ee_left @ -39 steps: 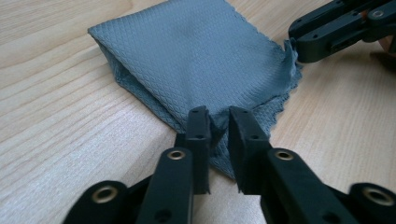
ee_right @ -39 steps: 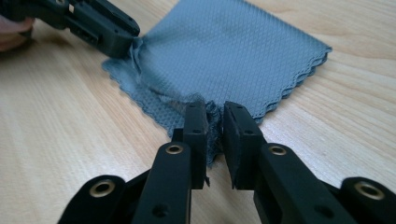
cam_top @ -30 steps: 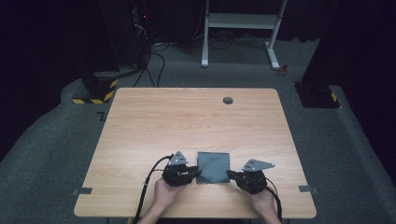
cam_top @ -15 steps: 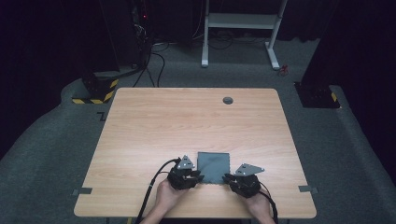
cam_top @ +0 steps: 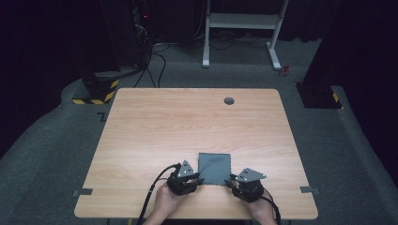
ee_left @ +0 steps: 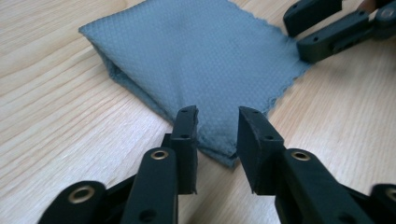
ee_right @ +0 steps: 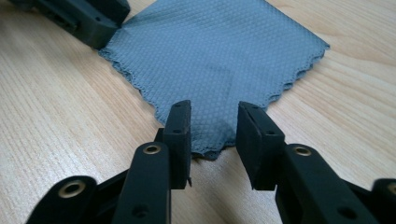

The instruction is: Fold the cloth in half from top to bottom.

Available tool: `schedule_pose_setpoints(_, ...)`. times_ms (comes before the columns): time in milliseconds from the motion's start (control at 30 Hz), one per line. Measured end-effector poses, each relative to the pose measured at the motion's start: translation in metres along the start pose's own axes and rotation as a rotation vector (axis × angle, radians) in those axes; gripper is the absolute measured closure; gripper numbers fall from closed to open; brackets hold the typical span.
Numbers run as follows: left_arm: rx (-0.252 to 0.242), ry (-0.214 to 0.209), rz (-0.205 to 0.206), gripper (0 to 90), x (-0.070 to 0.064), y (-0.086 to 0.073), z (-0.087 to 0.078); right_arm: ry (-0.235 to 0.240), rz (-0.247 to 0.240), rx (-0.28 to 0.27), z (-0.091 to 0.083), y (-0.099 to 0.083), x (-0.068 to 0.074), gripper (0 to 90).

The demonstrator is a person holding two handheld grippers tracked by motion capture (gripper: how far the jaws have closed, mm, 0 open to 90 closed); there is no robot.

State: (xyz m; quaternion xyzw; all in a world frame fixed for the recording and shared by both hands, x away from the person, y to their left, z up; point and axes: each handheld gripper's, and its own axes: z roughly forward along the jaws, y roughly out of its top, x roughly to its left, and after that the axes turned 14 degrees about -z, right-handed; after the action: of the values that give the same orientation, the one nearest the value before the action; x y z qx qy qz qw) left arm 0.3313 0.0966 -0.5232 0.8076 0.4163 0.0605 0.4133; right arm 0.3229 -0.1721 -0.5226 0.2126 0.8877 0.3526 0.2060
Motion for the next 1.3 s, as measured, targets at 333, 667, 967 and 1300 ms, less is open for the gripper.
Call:
schedule_pose_setpoints(333, -0.027, -0.033, -0.083, 57.7, 0.008, 0.001, -0.004, 0.035, 0.069, -0.030, -0.004, -0.003, -0.011, 80.9)
schedule_pose_setpoints(667, -0.069, -0.008, -0.098, 56.9, 0.017, 0.039, 0.010, 0.034, 0.100, -0.057, 0.007, 0.016, -0.038, 87.4)
schedule_pose_setpoints(967, -0.036, 0.001, -0.107, 56.5, 0.023, 0.056, 0.029, 0.054, 0.152, -0.057, 0.031, 0.032, -0.054, 87.3)
schedule_pose_setpoints(1300, -0.002, 0.031, -0.110, 57.3, 0.029, 0.055, 0.041, 0.061, 0.186, -0.035, 0.047, 0.039, -0.061, 85.3)
